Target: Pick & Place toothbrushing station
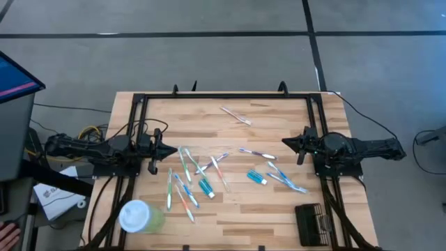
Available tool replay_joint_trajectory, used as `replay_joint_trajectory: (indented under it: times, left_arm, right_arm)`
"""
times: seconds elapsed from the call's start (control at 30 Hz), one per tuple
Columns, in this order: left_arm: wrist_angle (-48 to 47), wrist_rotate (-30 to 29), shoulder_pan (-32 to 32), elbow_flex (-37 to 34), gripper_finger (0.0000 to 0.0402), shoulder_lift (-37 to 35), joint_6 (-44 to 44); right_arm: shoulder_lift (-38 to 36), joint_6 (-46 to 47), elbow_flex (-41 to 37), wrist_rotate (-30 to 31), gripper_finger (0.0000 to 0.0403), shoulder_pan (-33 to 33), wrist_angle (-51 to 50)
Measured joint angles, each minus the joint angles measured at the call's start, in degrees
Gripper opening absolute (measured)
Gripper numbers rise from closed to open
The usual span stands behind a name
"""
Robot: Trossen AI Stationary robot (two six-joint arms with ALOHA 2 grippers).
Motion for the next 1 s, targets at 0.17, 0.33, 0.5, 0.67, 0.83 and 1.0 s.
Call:
replay_joint_trajectory:
  times: [0.17,0.33,0.5,0.67,0.83,1.0]
  left_arm:
    - [0.0,0.01,-0.01,0.0,0.0002,-0.01,0.0]
    - [0.77,-0.59,0.0,-0.01,0.0002,0.0,0.01]
    - [4.78,-3.28,0.01,0.0,0.0002,-0.01,-0.1]
    - [12.98,-5.01,0.01,0.01,0.0002,0.0,-0.59]
    - [21.76,-7.63,-0.01,-0.01,0.0002,0.0,1.22]
    - [29.86,-14.66,-0.01,0.01,0.0002,-0.02,0.05]
  right_arm:
    - [0.0,0.0,0.0,0.0,0.0,0.0,0.0]
    - [0.0,0.0,0.0,0.0,0.0,0.0,0.0]
    - [0.02,0.02,-0.13,0.11,0.0,-0.07,1.03]
    - [0.01,8.18,-0.17,0.64,0.0,0.0,4.44]
    - [0.0,22.7,-0.15,3.94,0.0,-0.83,7.3]
    - [0.0,30.3,-0.14,6.1,0.0,-1.98,7.69]
